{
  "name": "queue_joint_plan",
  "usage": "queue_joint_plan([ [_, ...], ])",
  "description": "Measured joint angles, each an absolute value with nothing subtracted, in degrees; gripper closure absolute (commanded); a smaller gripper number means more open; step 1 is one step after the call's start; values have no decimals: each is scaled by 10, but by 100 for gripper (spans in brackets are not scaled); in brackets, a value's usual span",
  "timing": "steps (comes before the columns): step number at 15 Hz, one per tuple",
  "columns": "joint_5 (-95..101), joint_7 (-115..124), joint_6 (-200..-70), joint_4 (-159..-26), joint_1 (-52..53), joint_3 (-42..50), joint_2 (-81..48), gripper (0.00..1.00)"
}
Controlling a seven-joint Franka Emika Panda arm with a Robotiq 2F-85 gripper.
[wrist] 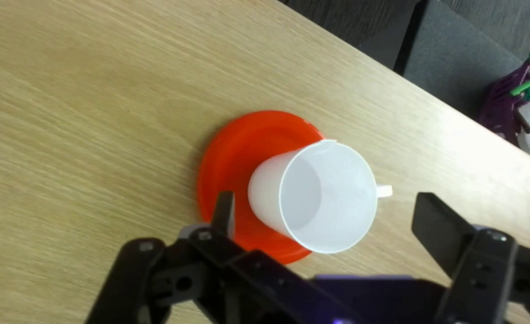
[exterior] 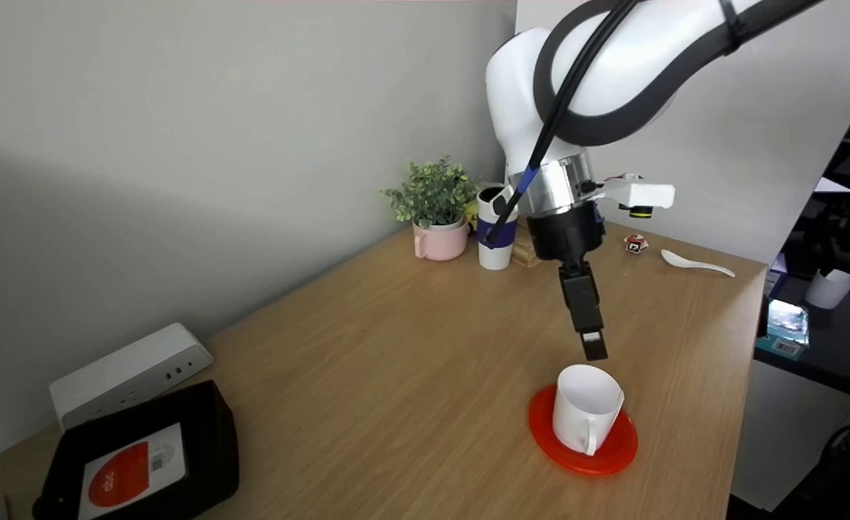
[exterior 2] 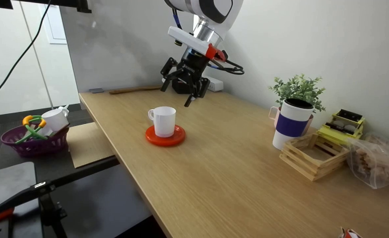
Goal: Remove the mug from the small plate and put it on the table.
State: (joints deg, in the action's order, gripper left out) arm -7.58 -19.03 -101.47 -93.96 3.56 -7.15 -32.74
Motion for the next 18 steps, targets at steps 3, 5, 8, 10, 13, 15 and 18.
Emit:
queue_joint_plan([
  [3,-66,-190,-1007,-931,36,-72,-343,0],
  [5,-58,-190,-1005,-926,37,-72,-353,0],
  [8,-45,-190,-996,-912,41,-72,-373,0],
  [10,-36,-188,-982,-899,44,-72,-385,0],
  [13,-33,-187,-979,-890,46,-72,-392,0],
  [15,-33,-187,-980,-890,46,-72,-393,0],
  [18,-23,-187,-997,-890,46,-71,-396,0],
])
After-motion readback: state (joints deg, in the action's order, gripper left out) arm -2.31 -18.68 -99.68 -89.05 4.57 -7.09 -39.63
